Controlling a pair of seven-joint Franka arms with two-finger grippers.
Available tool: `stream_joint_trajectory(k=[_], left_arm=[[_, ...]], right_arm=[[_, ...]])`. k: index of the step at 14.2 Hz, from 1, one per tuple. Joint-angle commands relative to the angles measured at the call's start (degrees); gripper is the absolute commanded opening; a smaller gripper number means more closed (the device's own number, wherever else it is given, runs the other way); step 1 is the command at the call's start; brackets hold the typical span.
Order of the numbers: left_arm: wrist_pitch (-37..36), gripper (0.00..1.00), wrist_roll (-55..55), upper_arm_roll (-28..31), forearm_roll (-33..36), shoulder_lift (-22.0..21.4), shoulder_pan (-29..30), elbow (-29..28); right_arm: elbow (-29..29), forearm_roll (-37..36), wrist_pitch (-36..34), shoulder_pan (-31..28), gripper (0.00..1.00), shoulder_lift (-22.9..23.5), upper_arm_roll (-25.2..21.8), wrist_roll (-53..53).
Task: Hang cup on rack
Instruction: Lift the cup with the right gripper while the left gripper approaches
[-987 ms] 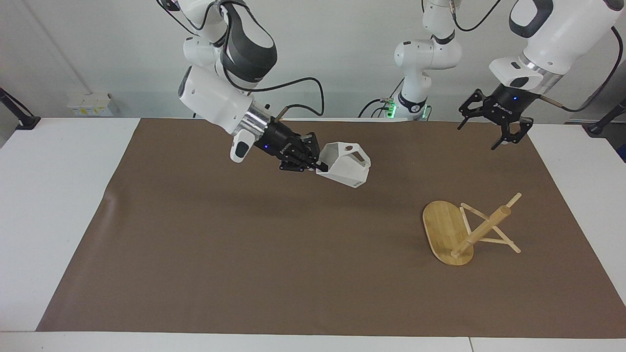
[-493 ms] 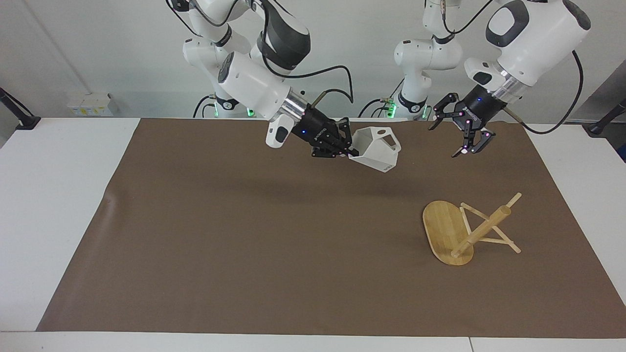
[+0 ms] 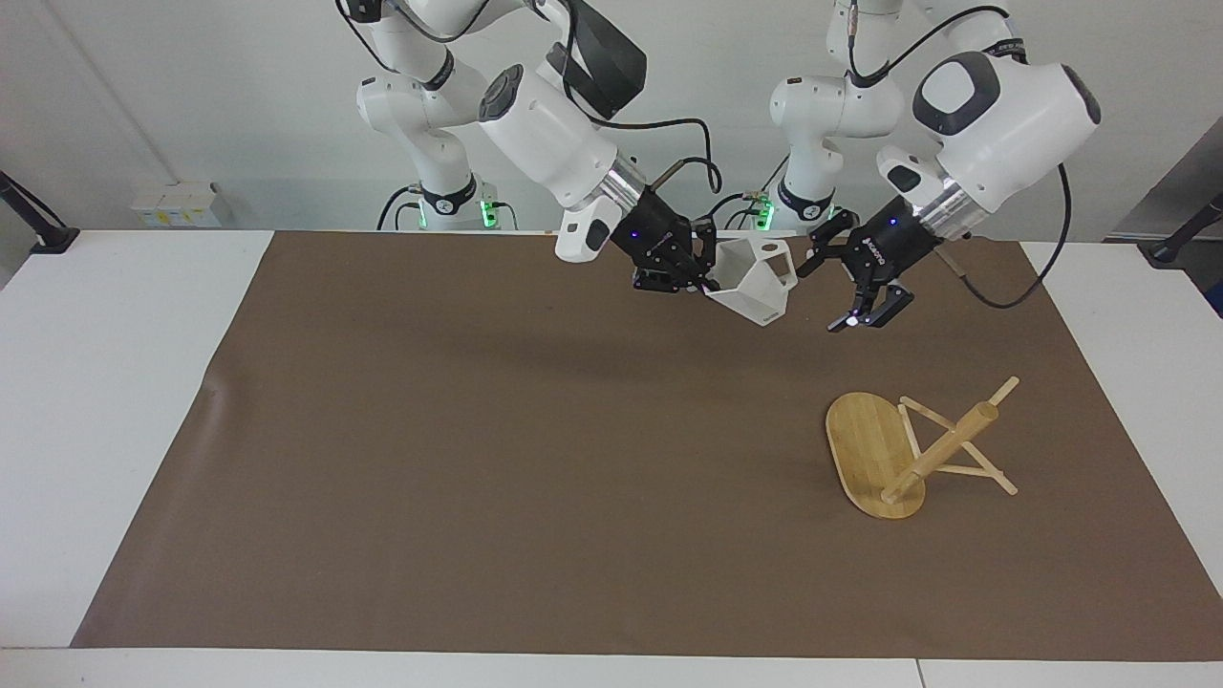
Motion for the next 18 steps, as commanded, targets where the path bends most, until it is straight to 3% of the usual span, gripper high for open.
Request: stream_joint_trajectory(k=[1,7,18], left_arm=[[2.1,1.0,4.0,0.8,-2.0,-1.4,-1.9,-3.1],[3.4,1.0,6.4,0.8,-8.8,-2.8,-4.6,-6.3],[11.6,1.0,6.6,0.8,-12.7,-2.6,-5.9,-6.7]], right_arm=[[1.1,-1.2,-0.2,-0.4,0.0,0.6,0.1,1.0],[3.0,-0.9,-0.5,-1.4,0.0,1.5,0.0,0.9],[3.3,-0.3,-0.4,-1.3,0.0,1.6,0.0,1.1]])
